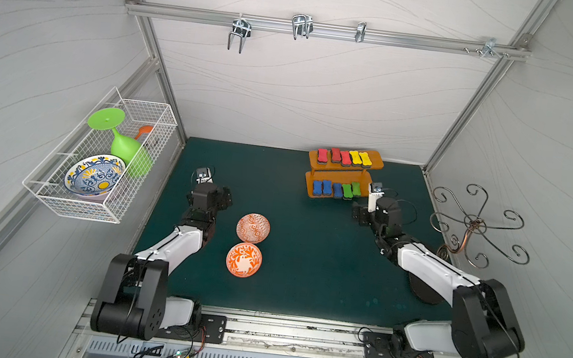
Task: Remove the whiteboard erasers from the shelf
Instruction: Move the shelf to the center of the board.
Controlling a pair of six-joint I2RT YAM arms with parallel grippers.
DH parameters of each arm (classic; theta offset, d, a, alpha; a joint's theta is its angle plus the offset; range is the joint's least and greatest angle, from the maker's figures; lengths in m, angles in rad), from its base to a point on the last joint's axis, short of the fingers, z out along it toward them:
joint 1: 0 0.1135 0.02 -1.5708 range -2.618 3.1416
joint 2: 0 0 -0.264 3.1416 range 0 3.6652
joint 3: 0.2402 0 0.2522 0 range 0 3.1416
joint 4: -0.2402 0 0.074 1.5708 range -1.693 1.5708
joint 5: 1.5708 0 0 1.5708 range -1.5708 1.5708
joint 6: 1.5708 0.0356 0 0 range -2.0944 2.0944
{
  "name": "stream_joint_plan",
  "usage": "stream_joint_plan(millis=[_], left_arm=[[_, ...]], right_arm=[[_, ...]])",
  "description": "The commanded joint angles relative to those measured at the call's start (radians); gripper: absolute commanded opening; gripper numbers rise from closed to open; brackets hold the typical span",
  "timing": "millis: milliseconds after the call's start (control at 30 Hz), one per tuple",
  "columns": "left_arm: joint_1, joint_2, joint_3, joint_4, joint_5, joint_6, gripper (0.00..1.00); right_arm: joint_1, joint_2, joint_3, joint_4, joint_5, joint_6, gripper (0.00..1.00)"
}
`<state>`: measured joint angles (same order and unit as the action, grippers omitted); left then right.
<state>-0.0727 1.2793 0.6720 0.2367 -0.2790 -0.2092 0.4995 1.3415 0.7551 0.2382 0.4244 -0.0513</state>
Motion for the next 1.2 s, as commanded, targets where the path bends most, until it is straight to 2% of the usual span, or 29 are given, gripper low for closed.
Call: stream_joint_plan(millis=[0, 100, 233, 467, 533, 633, 833, 967, 1167], left_arm=[[-0.058, -0.016, 0.176, -0.293, 0.024, -0.150, 0.89], [-0.086, 0.048, 0.314, -0.410, 0.151, -0.237, 0.83], [-0.163, 0.167, 0.489, -0.501, 0.255, -0.276, 0.80], [-0.239, 0.384, 0.705, -0.509, 0.537, -0.335, 0.76], [-0.262, 0.440, 0.772, -0.525, 0.575, -0.319, 0.75], [-0.271, 0.511, 0.853, -0.514, 0.632, -0.316, 0.75], [-0.272, 0.687, 1.014, -0.458, 0.774, -0.366, 0.72], [-0.273, 0.813, 1.121, -0.390, 0.873, -0.412, 0.66], [-0.245, 0.982, 1.309, -0.399, 0.895, -0.454, 0.61]], right_arm=[[0.157, -0.028, 0.062, -0.254, 0.235, -0.030, 0.99], [0.174, -0.018, 0.206, -0.375, 0.104, 0.086, 0.99], [0.149, 0.068, 0.418, -0.486, -0.059, 0.095, 0.99], [-0.066, 0.269, 0.772, -0.671, -0.408, 0.104, 0.99], [-0.129, 0.320, 0.846, -0.696, -0.475, 0.123, 0.99], [-0.187, 0.402, 0.956, -0.722, -0.495, 0.130, 0.99], [-0.218, 0.562, 1.189, -0.796, -0.444, 0.098, 0.99], [-0.244, 0.624, 1.255, -0.810, -0.466, 0.095, 0.99], [-0.251, 0.640, 1.265, -0.808, -0.523, 0.095, 0.99]])
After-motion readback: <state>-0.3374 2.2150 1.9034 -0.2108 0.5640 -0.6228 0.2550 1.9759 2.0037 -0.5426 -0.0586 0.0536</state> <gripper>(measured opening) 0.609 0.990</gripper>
